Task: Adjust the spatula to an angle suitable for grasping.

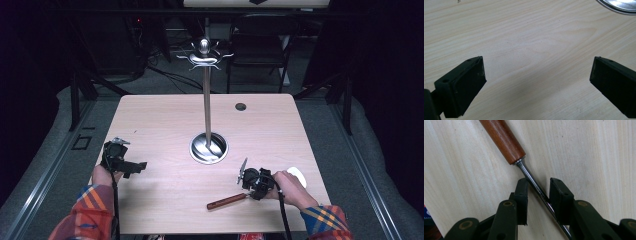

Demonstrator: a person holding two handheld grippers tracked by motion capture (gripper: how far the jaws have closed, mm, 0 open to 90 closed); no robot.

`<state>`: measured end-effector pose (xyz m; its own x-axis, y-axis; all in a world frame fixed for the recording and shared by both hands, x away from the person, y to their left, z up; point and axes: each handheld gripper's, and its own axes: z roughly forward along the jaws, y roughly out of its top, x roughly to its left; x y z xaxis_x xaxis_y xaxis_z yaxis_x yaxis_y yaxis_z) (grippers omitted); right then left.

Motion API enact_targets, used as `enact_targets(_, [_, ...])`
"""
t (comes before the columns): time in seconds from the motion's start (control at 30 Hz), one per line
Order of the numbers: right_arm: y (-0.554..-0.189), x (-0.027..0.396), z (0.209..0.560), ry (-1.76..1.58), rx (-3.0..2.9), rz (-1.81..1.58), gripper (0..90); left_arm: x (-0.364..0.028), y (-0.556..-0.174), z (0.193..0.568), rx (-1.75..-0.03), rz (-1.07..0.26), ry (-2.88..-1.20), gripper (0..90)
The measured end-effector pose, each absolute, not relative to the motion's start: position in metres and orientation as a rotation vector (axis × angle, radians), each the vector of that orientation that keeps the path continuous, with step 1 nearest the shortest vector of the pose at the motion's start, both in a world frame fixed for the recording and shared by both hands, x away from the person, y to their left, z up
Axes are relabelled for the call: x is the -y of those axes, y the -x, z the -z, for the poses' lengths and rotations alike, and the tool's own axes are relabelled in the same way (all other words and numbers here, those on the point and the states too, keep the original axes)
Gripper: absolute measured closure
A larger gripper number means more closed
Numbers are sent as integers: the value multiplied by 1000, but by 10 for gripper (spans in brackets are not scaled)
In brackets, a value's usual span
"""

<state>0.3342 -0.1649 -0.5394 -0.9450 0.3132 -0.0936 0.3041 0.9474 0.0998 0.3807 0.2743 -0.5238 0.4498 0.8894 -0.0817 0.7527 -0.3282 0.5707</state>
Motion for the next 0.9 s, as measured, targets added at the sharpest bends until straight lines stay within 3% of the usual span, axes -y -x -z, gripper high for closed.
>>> enact_targets(0.9, [-339,171,539,-574,-2940,-116,803,-275,-380,524,-1373,-331,-2157,0])
